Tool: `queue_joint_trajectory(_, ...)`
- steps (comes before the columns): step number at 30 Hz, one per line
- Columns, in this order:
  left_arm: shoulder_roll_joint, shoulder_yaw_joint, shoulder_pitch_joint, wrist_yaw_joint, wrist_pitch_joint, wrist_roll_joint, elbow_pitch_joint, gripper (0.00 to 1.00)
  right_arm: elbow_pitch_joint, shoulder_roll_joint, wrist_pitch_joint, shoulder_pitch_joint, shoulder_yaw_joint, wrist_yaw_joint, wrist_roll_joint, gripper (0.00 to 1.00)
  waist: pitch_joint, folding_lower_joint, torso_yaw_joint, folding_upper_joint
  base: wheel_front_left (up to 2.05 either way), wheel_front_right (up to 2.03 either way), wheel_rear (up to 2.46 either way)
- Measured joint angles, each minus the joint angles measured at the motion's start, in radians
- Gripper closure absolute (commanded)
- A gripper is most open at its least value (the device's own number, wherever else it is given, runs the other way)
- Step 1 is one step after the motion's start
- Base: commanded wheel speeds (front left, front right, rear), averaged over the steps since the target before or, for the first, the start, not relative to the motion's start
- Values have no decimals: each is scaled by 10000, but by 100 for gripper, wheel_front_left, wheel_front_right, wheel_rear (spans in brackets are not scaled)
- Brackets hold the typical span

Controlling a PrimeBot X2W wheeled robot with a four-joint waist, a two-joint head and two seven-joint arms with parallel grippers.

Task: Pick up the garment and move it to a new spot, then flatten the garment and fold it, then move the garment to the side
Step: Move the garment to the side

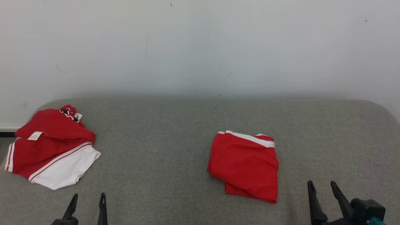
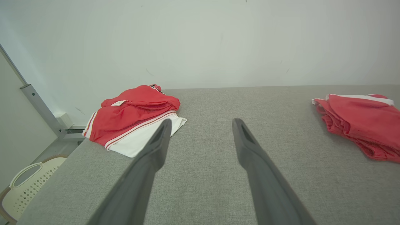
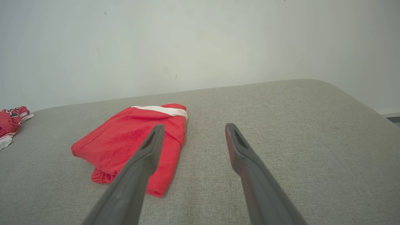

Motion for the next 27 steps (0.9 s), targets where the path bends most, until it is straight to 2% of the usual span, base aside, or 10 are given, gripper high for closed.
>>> queue_joint_trajectory(11, 102, -92, 0, 71, 61, 33, 38, 0, 128, 8, 10, 3, -104, 0, 38, 0, 18, 0, 65, 0, 0, 0, 0)
queue_joint_trajectory(17, 94, -184, -87, 63, 86, 31, 27, 0, 598, 13, 107, -118, -301, 0, 307, 0, 87, 0, 177, 0, 0, 0, 0)
queue_joint_trajectory(21, 13, -316, -221, -12, 115, 29, 52, 0, 1722, -138, 121, -874, -318, 0, 485, 0, 173, 0, 348, 0, 0, 0, 0)
queue_joint_trajectory(27, -161, -587, -567, -167, 127, 35, 203, 0, 4136, -378, 128, -2813, -102, 0, 685, 0, 374, 0, 736, 0, 0, 0, 0)
